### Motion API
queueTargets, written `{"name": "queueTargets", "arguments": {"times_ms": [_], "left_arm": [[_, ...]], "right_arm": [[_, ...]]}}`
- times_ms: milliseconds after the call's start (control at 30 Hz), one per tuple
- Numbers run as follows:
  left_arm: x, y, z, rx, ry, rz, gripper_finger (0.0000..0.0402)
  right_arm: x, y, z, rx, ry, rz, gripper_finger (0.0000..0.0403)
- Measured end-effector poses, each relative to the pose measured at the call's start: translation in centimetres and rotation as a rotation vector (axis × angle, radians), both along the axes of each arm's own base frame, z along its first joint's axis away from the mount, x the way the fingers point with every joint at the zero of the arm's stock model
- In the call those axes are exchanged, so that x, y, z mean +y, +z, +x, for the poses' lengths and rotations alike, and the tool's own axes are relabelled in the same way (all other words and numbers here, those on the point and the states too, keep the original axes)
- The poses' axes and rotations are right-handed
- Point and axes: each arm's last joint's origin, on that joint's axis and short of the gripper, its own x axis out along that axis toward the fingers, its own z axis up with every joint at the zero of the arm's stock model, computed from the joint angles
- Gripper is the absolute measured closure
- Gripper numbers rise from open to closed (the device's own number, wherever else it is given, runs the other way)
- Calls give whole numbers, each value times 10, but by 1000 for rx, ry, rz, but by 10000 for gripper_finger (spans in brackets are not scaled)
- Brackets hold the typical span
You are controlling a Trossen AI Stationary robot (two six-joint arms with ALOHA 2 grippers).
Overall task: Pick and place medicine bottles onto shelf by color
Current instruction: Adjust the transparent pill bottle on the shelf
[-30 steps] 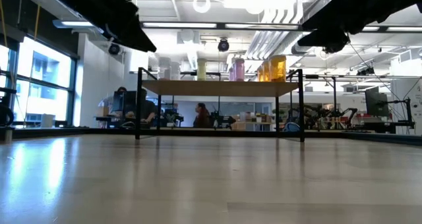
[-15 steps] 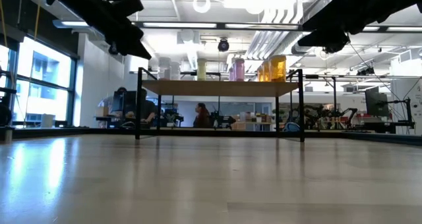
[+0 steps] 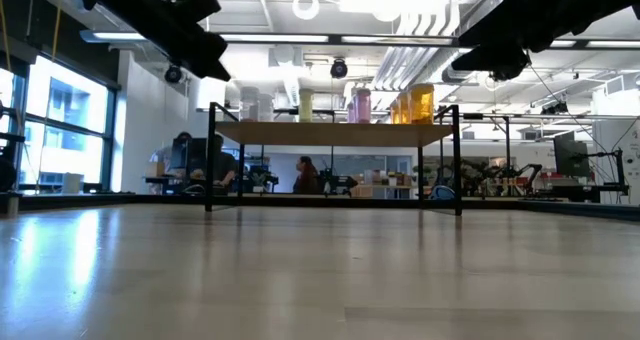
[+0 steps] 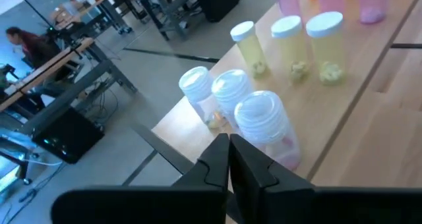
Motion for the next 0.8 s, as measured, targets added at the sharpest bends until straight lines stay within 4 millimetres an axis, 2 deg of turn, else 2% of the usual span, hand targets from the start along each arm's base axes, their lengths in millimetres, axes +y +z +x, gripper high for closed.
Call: {"name": "queueTargets", "arguments": {"times_ms": [233,433,567,700,800], "left_arm": [[3,0,0,-97,9,-72,400],[6,2,-1,-263,76,-147,401],[17,30,-2,-301,125,-148,401],[29,58,-7,-357,142,-240,401],[36,60,-5,-361,136,-348,401]], "right_arm": [[0,0,0,0,0,1,146],[0,0,0,0,-1,1,146],[0,0,0,0,-1,1,146],[0,0,0,1,-1,1,146],[0,0,0,4,-1,0,146]]}}
